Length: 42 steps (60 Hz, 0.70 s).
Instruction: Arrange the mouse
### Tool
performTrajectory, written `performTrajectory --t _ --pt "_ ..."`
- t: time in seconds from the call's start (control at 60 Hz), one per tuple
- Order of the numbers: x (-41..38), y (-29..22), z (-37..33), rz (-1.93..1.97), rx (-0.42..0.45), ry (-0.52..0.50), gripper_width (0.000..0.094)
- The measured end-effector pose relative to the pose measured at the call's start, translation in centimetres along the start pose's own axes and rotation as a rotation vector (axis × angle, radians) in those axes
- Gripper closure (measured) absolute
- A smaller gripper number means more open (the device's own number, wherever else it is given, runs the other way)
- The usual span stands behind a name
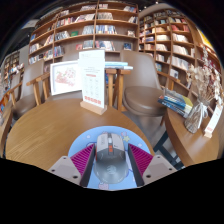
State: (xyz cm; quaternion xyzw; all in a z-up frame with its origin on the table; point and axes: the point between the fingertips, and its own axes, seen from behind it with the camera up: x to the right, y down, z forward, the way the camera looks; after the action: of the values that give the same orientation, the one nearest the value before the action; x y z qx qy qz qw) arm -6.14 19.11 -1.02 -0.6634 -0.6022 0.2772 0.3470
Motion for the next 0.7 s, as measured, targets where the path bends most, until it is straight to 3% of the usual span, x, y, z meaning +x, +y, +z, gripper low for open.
performTrajectory --t 0.05,0.1,0.35,0.7 --pt "0.6 -0.3 -0.5 0.003 0.012 0.025 0.0066" --pt "0.7 -0.5 -1.4 0.009 0.019 0.033 0.0116" --pt "-0.9 0.1 -12.3 0.042 0.061 0.023 0.0076" --pt "-5.9 7.4 -27.2 0.024 0.056 -0.012 0.0087"
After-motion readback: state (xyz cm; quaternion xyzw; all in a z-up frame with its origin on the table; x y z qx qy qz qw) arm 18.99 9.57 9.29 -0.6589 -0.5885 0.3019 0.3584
